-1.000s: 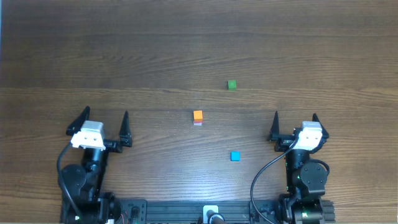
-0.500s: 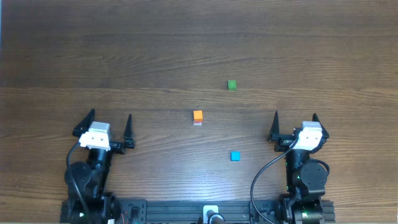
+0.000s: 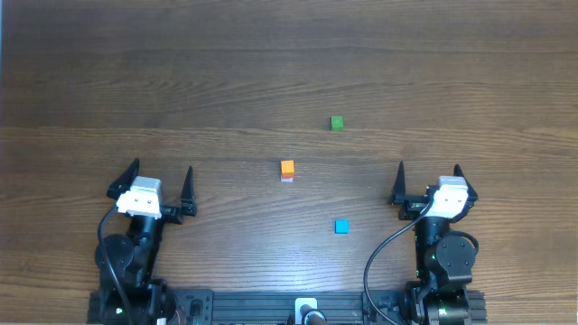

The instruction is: Stack Cubes

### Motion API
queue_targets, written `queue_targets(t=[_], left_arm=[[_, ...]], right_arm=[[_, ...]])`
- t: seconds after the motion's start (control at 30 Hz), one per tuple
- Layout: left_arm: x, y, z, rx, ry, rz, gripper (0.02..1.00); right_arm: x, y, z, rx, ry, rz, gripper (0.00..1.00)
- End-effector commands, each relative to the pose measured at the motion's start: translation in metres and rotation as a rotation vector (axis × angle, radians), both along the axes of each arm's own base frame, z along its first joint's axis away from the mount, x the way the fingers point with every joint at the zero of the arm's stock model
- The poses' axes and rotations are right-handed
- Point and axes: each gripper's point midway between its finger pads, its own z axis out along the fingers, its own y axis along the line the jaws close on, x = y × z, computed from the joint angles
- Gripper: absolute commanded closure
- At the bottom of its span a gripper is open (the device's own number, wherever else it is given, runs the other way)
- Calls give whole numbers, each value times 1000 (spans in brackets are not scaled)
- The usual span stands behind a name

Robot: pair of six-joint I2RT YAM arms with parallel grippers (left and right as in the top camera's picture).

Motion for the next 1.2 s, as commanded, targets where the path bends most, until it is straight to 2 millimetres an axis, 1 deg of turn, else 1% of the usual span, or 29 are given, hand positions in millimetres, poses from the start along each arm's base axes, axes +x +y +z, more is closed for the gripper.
queue_targets(t=[0.03,0.13,0.57,0.63,0.73,0.77,0.9,1.07,1.2], left_arm=[[0,0,-1,17,-9,-5,18],[0,-3,-1,17,-8,-18,18],[0,-3,-2,17,-5,-18,18],[0,-3,-2,17,-5,-18,18],[0,-3,-2,17,-5,-18,18],[0,-3,-2,17,-5,-18,18],[0,-3,-2,17,-5,-18,18],[0,-3,-2,17,-5,-18,18],[0,-3,-2,17,-5,-18,18]], right_arm=[[0,0,-3,-1,2,3,7],[0,0,-3,-1,2,3,9],[0,0,-2,-1,2,2,7],[0,1,0,2,-9,11,7],[1,4,19,38,-88,28,9],[0,5,34,62,-150,30,7],[-6,4,67,63,-242,33,9],[-16,10,105,36,-265,68,9],[-21,11,137,-25,-214,69,9]])
